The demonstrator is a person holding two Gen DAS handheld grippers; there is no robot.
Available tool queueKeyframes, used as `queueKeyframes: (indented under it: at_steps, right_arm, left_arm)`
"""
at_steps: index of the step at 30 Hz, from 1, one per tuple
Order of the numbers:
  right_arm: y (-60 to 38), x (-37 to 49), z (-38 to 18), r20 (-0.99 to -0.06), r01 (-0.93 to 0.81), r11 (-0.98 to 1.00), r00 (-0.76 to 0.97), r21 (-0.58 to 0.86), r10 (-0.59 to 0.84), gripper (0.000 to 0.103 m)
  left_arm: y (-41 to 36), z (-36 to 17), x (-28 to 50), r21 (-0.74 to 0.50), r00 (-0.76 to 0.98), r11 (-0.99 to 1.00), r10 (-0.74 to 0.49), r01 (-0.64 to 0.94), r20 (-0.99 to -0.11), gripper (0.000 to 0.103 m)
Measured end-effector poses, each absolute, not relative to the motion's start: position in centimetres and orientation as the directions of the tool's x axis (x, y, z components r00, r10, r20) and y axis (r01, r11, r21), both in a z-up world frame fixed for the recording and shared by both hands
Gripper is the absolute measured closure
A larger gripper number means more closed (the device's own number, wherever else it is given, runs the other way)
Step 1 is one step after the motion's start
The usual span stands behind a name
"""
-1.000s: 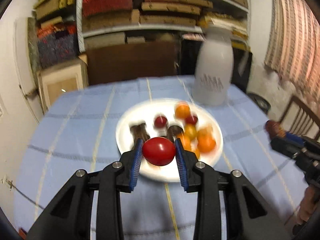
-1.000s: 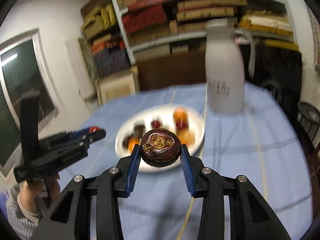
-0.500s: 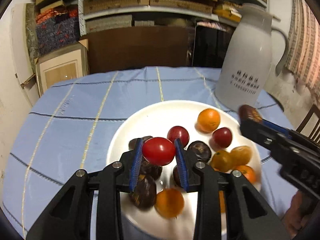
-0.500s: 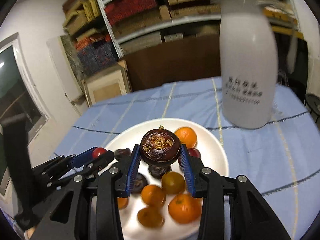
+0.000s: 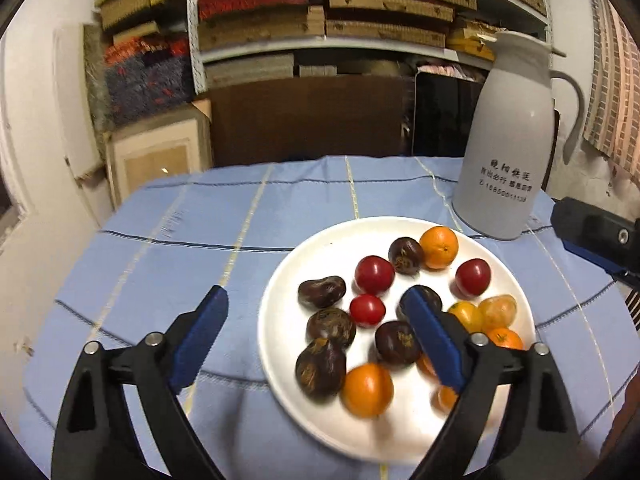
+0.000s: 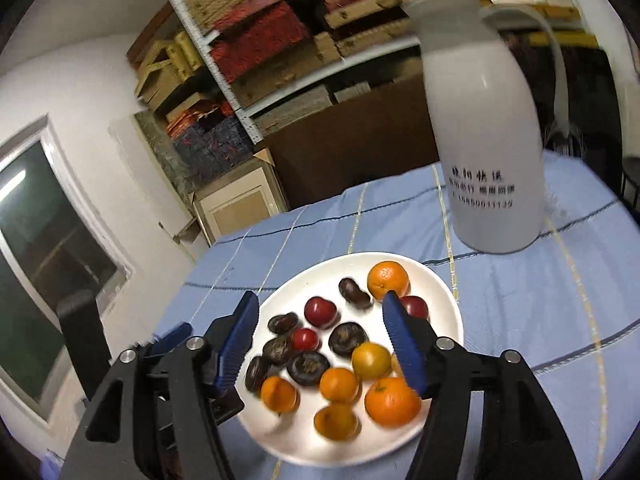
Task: Organize fruits
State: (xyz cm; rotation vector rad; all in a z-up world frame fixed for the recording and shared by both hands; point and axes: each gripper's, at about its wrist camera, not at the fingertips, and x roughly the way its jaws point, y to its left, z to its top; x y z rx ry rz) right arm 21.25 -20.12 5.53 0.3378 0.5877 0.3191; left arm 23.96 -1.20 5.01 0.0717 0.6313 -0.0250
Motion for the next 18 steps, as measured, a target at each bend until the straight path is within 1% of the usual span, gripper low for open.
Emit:
queueKeyframes:
  at_steps: [2, 5, 6, 10, 12, 14, 16, 18]
  right_arm:
    - [-19.7, 19.7, 5.8, -0.483, -0.198, 0.914, 0.798, 0.355, 0.361, 0.033]
    - [-19.3, 17.1, 5.1, -0.488, -0.207, 0.92, 0.796, 0.334, 0.357, 0.031]
    - [-19.3, 15.9, 4.5, -0.49, -0.201, 0.924, 0.8, 0.325, 0.346, 0.028]
    - [-20.1, 12.4, 1.9, -0.489, -0.15, 0.947, 0.827, 0.284, 0.278, 0.024]
    - [-20.8, 11.3, 0.3, -0.512, -0.103, 0.96, 0.828, 0.261, 0.228, 0.024]
    - [-21.1, 10.7, -0.5, -0.535, -0.095, 0.965, 0.817, 0.244, 0.215, 0.023]
    - [-21.3, 10.4, -0.8, -0.541, -0.084, 0.969, 0.817, 0.234, 0.201, 0.017]
    - [-21.2, 10.0, -0.8, -0.539, -0.092, 0.97, 0.818, 0.224, 0.202, 0.016]
  left_arm:
    - [-1.2, 5.2, 21.4, 0.064, 0.822, 0.997, 0.009, 0.033, -0.569, 0.006]
    - [-1.0, 4.5, 18.0, 0.081, 0.829, 0.996, 0.026, 0.024, -0.559, 0.005]
    - [-1.0, 4.2, 17.0, 0.082, 0.829, 0.996, 0.03, 0.02, -0.558, 0.005]
    - [-0.8, 2.9, 13.1, 0.051, 0.827, 0.998, 0.0, 0.035, -0.562, 0.005]
    - [-0.9, 2.7, 12.2, 0.052, 0.829, 0.998, -0.005, 0.041, -0.559, 0.005]
    - [-1.2, 2.5, 11.6, 0.068, 0.836, 0.997, 0.004, 0.04, -0.549, 0.005]
    - [-1.6, 2.5, 11.2, 0.092, 0.842, 0.994, 0.007, 0.051, -0.54, 0.005]
    - [-1.8, 2.6, 10.8, 0.101, 0.847, 0.993, -0.003, 0.067, -0.532, 0.005]
